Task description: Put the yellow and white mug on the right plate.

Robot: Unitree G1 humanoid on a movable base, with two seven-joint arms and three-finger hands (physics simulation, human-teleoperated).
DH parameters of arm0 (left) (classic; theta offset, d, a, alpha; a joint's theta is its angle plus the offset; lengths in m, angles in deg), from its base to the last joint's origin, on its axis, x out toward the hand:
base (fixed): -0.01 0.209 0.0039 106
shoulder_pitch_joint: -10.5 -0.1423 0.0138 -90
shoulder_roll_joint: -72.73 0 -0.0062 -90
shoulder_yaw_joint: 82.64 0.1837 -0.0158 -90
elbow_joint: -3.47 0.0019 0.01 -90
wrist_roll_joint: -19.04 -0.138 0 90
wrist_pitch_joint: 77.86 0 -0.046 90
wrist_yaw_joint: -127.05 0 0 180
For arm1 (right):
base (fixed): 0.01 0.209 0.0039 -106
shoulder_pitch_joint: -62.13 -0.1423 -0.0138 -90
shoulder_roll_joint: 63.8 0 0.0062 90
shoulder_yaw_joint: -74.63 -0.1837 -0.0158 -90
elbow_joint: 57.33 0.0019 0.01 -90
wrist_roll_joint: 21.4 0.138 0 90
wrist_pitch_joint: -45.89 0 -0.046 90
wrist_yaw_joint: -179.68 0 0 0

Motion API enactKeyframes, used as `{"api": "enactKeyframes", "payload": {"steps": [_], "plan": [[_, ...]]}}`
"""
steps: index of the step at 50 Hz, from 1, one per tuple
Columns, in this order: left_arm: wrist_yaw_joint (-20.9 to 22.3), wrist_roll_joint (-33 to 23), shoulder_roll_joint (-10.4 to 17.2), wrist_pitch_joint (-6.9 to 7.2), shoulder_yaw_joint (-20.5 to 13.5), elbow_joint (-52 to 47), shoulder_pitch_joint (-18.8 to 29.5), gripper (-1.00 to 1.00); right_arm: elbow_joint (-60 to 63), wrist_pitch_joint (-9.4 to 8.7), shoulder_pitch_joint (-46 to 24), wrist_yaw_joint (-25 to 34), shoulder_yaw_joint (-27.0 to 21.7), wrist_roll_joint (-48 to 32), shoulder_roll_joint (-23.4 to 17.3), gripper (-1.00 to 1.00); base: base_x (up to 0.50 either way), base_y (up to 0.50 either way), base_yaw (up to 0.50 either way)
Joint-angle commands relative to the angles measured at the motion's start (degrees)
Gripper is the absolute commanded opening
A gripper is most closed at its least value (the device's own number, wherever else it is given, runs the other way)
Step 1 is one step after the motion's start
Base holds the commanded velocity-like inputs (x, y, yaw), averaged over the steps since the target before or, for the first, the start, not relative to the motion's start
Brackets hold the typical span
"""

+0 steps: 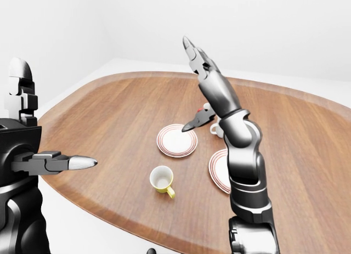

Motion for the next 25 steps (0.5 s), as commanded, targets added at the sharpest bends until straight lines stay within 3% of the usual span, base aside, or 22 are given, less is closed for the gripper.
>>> {"api": "enactKeyframes", "payload": {"steps": [1, 14, 25], "plan": [[0.03, 0.09, 0.08, 0.0, -0.15, 0.14, -0.11, 1.0, -4.92, 0.0, -2.27, 7.29, 1.43, -11.74, -0.58, 1.0, 0.0, 0.0, 0.0], [0.02, 0.39, 0.25, 0.0, -0.54, 0.28, 0.07, 1.0, -8.95, 0.0, -2.44, 14.06, 2.23, -20.3, 2.07, 1.0, 0.0, 0.0, 0.0], [0.19, 0.41, 0.68, 0.0, -1.31, 2.04, 0.3, 1.0, -10.07, 0.0, -2.14, 15.79, 2.57, -18.7, 4.46, 1.0, 0.0, 0.0, 0.0]]}}
